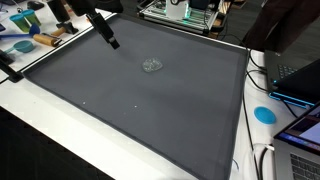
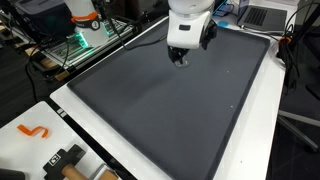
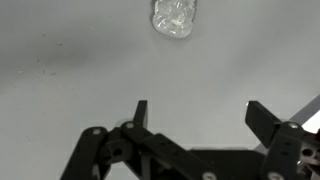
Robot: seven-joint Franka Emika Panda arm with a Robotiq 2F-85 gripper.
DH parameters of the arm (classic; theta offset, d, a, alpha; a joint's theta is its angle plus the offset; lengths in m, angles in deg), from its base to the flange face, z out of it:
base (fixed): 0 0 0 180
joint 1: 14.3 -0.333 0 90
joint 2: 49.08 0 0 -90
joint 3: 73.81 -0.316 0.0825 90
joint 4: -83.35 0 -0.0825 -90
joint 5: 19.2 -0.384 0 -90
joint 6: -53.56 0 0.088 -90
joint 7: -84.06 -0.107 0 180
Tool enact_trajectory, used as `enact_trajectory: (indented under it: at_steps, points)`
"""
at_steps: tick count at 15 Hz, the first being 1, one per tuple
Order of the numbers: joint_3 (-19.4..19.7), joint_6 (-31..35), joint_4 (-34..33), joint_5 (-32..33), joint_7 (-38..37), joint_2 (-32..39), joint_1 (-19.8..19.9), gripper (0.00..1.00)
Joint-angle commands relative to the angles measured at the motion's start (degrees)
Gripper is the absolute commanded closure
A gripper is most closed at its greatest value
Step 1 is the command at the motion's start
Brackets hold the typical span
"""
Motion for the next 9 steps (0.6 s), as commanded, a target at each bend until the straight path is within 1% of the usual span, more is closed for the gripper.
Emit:
enact_trajectory:
  at_steps: [1,5,9]
  points:
    - [-0.34,-0.45,-2.85,5.12,-0.59,2.20,-2.01,0.00]
    - [-1.07,-1.73,-5.63,11.83,-0.86,4.07,-5.07,0.00]
    - [-2.04,-3.56,-7.91,19.76,-0.15,5.49,-9.18,0.00]
